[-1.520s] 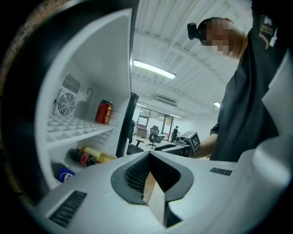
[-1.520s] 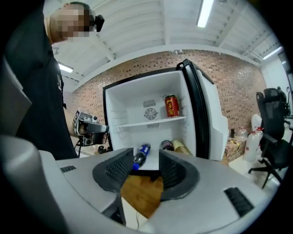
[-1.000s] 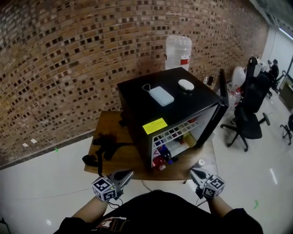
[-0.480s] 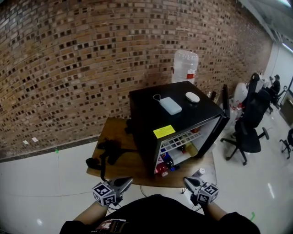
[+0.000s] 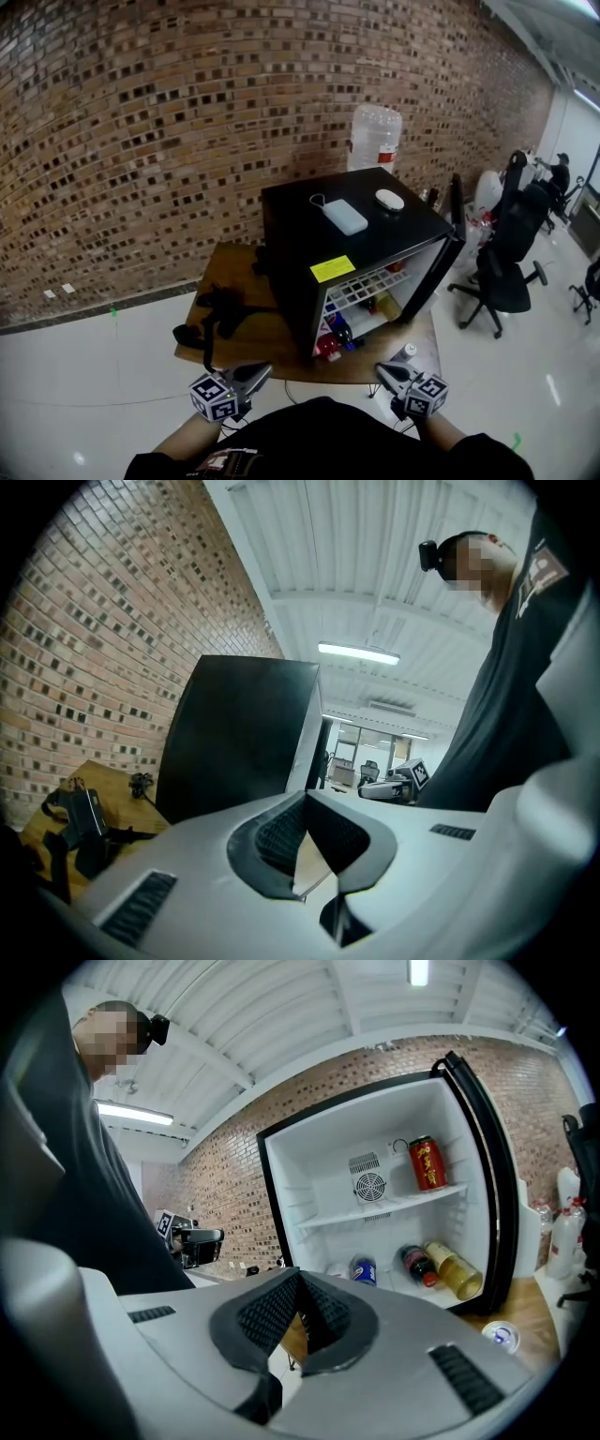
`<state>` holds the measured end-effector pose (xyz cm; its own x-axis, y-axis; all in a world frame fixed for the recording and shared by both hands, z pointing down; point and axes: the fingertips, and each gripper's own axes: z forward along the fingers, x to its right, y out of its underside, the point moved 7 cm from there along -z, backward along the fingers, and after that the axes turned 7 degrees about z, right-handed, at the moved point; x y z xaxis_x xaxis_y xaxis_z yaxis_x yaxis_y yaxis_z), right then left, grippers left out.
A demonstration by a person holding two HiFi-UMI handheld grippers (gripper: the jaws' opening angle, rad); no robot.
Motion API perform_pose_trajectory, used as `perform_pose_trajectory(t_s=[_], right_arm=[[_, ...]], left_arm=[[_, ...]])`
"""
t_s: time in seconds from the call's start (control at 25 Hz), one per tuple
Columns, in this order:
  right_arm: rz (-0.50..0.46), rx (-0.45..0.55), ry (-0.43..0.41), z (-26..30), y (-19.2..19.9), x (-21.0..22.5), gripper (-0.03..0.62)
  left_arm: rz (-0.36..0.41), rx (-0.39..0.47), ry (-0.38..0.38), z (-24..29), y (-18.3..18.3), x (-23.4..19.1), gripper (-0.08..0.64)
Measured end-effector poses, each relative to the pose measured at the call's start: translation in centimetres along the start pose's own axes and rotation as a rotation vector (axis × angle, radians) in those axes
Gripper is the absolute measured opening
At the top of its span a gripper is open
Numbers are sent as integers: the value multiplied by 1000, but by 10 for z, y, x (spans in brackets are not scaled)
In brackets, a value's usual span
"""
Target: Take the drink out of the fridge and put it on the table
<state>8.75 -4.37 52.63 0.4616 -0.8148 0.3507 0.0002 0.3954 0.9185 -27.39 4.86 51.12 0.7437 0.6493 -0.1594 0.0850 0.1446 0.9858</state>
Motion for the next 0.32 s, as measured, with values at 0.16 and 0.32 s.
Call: perform_pose_trajectory(t_s=[0.16,0.32], right_arm=[[-9,-2,6,-3,2,4,-17],[-14,-8,13,-7,3,6,-17]], left_arm=[[-2,-6,6,4,4,2,-5],[-5,-8,11,5,4,2,-5]])
